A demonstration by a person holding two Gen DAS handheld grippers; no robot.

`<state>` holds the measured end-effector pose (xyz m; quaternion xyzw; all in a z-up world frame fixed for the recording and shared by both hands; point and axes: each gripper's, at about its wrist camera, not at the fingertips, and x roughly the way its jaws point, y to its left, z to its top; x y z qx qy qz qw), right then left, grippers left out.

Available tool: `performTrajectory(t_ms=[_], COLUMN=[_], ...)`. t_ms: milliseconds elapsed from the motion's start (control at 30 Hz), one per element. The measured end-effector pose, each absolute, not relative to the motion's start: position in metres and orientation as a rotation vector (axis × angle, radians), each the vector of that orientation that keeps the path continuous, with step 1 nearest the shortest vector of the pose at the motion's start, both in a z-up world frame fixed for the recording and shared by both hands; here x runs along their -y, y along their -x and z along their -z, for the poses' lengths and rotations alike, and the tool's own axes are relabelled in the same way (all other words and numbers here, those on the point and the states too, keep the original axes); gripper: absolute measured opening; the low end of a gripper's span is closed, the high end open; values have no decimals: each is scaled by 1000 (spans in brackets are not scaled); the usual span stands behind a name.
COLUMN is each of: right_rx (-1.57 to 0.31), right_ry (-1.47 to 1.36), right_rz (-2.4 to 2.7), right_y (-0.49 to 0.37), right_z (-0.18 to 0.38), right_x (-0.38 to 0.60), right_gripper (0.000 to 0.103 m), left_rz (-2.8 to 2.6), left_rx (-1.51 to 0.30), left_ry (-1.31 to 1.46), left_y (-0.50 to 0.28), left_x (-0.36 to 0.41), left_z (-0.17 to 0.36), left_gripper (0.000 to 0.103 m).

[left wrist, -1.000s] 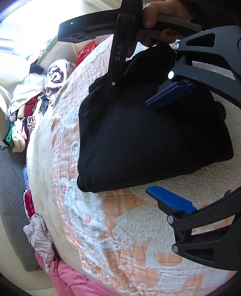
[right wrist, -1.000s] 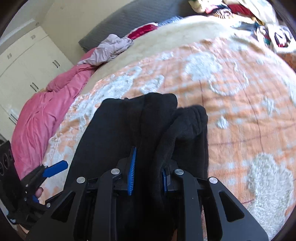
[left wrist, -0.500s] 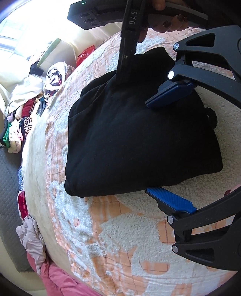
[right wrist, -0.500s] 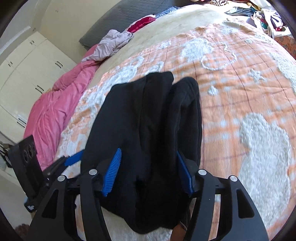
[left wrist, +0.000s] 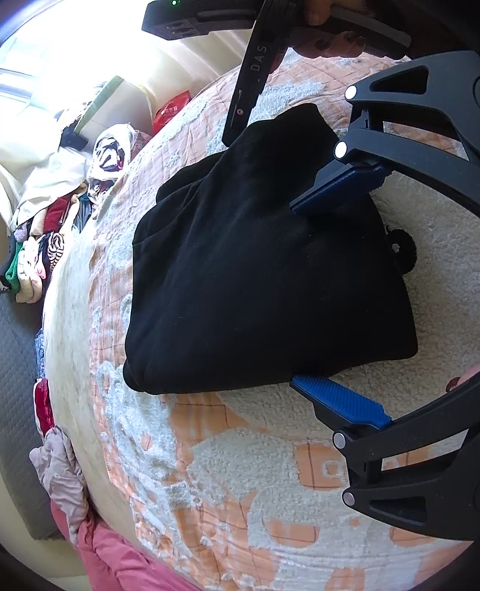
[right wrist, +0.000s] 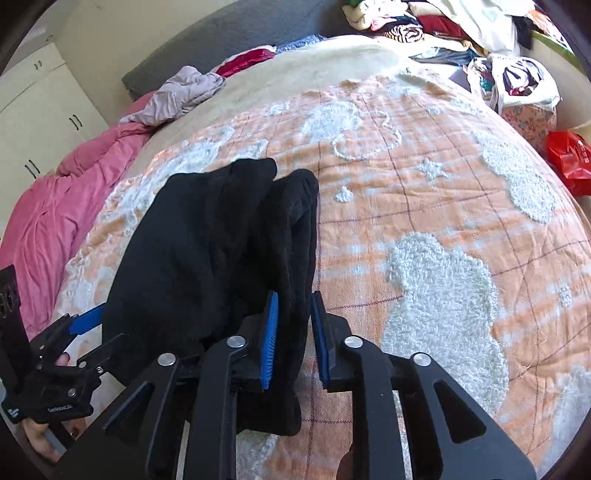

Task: Fold small clothes
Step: 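Open both tools and withdraw them from the folded shirt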

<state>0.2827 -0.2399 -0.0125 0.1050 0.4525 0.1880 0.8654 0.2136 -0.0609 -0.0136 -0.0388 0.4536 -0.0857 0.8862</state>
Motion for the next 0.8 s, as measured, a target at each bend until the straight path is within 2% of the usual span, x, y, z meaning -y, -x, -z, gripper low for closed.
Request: performTrajectory(t_ms=[267, 367, 467, 600, 700, 800], right_rx=[-784, -704, -642, -547, -495, -453], right_ry=[-182, -139, -118, -119, -132, -156], right_rz=[-353, -306, -292, -267, -256, -251], right_y=[-245, -226, -210, -186, -170, -156], right_z=[-19, -26, -31, -36, -39, -42], right_x=[241, 242, 242, 247, 251, 256], right_gripper=[50, 67, 71, 88, 95, 97], left_rz=[181, 180, 177, 169, 162, 164], left_rx=[-932, -916, -901, -883, -865, -841], left_ry=[81, 85, 88, 91, 95, 92], left_y=[-206, -202, -198, -192, -187, -180], left_x=[61, 61, 59, 54, 51, 49], left_z=[6, 1, -4, -10, -14, -20], left_gripper=[78, 79, 79, 80, 80, 83])
